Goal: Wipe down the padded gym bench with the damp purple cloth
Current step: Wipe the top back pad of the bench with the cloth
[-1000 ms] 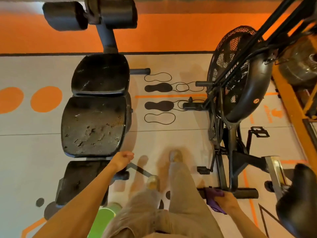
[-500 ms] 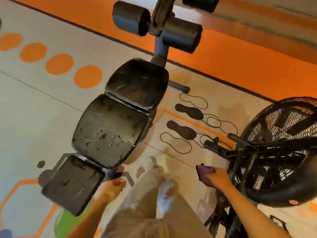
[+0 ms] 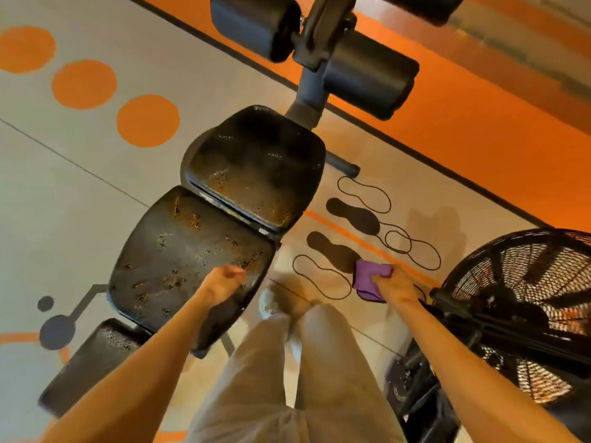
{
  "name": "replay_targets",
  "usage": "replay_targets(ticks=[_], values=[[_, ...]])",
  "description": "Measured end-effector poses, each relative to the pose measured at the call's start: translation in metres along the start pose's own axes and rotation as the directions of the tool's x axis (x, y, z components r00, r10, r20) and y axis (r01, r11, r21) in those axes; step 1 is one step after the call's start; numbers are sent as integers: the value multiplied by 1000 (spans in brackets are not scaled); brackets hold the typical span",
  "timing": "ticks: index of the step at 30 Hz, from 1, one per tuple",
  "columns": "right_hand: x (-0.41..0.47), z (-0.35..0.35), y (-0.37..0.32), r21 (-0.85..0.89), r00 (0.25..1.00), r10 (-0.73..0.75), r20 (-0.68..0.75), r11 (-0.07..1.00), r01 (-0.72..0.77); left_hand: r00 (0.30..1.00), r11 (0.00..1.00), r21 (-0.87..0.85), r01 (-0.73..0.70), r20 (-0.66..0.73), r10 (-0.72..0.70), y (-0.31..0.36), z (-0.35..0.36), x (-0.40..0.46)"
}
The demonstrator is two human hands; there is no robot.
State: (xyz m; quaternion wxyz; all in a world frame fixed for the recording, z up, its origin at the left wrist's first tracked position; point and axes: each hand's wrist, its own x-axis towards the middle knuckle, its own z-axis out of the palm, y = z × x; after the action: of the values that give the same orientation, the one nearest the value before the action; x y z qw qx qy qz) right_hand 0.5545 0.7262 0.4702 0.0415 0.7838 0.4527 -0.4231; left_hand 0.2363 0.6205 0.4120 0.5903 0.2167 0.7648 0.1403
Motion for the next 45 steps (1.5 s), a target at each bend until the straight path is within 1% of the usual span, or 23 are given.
replay_targets(ticks=[2, 4, 7, 11, 15, 19, 21, 24, 26, 28, 31, 32, 33, 34, 35, 36, 37, 38, 39, 41, 43, 45], values=[[18, 2, -26, -33, 999, -36, 28, 999, 37, 999, 1000, 7, -30, 12, 30, 29, -4, 19], [40, 4, -51, -54, 996, -65, 56, 996, 68, 998, 997, 56, -58, 25, 57, 58, -6, 35], [78, 8, -83, -92, 993, -98, 65, 990, 104, 997, 995, 56, -77, 2, 77, 89, -6, 61], [127, 10, -126, -57, 983, -172, 68, 983, 176, 996, 995, 70, -76, -29, 79, 124, 0, 102], [175, 16, -161, 10, 967, -253, 29, 968, 252, 988, 987, 94, -130, -71, 137, 150, 6, 141], [219, 22, -195, 50, 930, -367, 22, 929, 366, 971, 969, 160, -187, -117, 207, 171, 10, 184], [240, 26, -211, 105, 929, -366, 45, 927, 360, 956, 953, 205, -225, -141, 256, 182, 11, 203], [269, 35, -238, 173, 947, -291, 138, 948, 266, 929, 924, 258, -282, -165, 330, 193, 12, 231], [289, 45, -249, 139, 942, -275, 193, 958, 251, 901, 902, 287, -323, -199, 386, 195, 13, 250], [304, 56, -254, 112, 921, -328, 208, 944, 311, 858, 864, 340, -370, -230, 458, 195, 13, 267], [328, 74, -253, 129, 886, -437, 156, 898, 421, 777, 781, 453, -430, -255, 575, 194, 11, 291], [336, 80, -250, 91, 868, -487, 99, 873, 480, 747, 748, 493, -445, -256, 614, 194, 10, 297], [344, 86, -246, -8, 836, -548, 14, 836, 549, 716, 714, 529, -459, -255, 649, 194, 8, 304], [350, 93, -242, -140, 787, -613, -72, 787, 600, 688, 680, 563, -469, -250, 681, 195, 7, 310], [352, 101, -237, -262, 722, -679, -133, 726, 635, 661, 647, 593, -479, -242, 711, 196, 6, 316], [353, 109, -231, -351, 659, -736, -153, 664, 660, 637, 616, 618, -489, -229, 736, 196, 4, 321], [353, 119, -226, -416, 605, -783, -142, 602, 682, 617, 586, 639, -498, -214, 757, 196, 3, 327], [354, 129, -220, -474, 579, -809, -105, 553, 686, 604, 560, 658, -503, -196, 773, 196, 1, 332], [355, 140, -215, -520, 578, -813, -68, 523, 675, 596, 537, 676, -505, -177, 783, 196, 0, 338], [360, 156, -211, -561, 610, -791, -51, 528, 637, 590, 492, 711, -503, -134, 796, 194, -2, 348], [364, 164, -213, -532, 625, -775, -93, 569, 626, 592, 461, 738, -493, -104, 799, 192, -4, 355], [363, 169, -214, -478, 623, -769, -143, 605, 636, 607, 446, 754, -482, -80, 791, 188, -4, 361]])
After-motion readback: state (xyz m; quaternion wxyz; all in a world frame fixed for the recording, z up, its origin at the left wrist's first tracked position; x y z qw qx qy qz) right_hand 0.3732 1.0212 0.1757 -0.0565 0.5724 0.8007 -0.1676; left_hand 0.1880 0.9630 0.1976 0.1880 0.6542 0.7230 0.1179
